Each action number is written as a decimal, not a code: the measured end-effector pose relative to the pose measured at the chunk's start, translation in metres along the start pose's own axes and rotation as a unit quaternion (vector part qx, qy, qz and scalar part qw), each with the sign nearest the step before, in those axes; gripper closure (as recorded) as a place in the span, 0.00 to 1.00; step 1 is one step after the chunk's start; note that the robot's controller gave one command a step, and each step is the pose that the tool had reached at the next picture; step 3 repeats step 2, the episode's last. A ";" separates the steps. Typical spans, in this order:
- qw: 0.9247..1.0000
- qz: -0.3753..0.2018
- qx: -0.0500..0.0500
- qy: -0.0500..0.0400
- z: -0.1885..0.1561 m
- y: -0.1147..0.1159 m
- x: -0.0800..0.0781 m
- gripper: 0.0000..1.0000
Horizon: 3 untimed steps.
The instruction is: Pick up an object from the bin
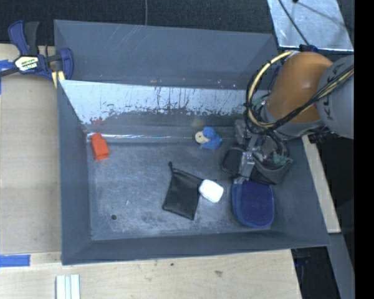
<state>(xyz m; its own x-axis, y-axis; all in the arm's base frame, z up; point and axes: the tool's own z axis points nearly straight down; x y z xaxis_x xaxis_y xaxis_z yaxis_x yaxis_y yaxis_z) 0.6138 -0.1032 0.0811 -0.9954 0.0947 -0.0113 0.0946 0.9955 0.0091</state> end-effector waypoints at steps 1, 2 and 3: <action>1.000 0.000 0.005 0.003 -0.041 -0.042 0.001 1.00; 1.000 0.024 0.004 0.004 -0.151 -0.012 0.022 1.00; 1.000 0.024 0.004 0.004 -0.151 -0.012 0.022 1.00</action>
Offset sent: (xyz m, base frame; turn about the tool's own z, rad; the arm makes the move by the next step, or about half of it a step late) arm -0.0067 -0.0415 0.0392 -0.0014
